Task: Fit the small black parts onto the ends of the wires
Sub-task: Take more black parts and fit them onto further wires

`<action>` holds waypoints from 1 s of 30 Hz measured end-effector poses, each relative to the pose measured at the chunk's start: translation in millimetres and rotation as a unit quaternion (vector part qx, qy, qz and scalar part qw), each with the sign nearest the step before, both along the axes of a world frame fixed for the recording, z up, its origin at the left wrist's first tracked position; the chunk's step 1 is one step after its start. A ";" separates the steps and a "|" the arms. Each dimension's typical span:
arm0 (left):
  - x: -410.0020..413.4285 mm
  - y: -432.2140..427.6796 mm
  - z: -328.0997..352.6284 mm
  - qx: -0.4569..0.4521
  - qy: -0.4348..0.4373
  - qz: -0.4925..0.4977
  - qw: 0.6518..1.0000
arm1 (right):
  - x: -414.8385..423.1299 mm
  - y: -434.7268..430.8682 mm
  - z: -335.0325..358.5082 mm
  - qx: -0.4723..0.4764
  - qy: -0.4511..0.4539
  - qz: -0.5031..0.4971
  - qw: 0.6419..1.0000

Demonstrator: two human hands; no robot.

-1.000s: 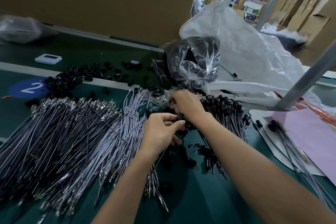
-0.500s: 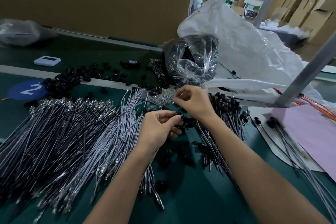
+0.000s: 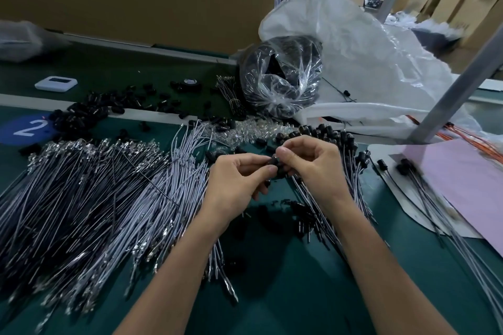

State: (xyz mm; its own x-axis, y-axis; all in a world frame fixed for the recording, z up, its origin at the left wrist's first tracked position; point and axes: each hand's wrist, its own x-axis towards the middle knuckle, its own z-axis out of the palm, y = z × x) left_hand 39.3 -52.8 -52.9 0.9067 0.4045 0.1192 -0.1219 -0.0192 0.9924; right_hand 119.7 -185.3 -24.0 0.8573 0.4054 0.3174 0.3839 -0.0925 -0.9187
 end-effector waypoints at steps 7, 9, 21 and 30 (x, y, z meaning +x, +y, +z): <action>-1.4 -6.0 4.4 -0.026 -0.007 -0.058 0.998 | 2.1 -4.0 0.7 -0.024 0.011 0.004 1.000; -1.1 -8.0 5.1 -0.020 -0.009 -0.068 0.997 | 3.3 -5.5 1.4 -0.031 0.009 -0.002 0.999; -1.0 -0.3 1.2 0.024 -0.013 -0.024 0.999 | 4.2 -13.2 4.2 -0.048 0.041 0.076 0.995; -6.2 0.8 4.3 0.054 -0.048 -0.039 0.997 | 4.5 -15.5 -1.4 -0.021 0.080 0.116 0.990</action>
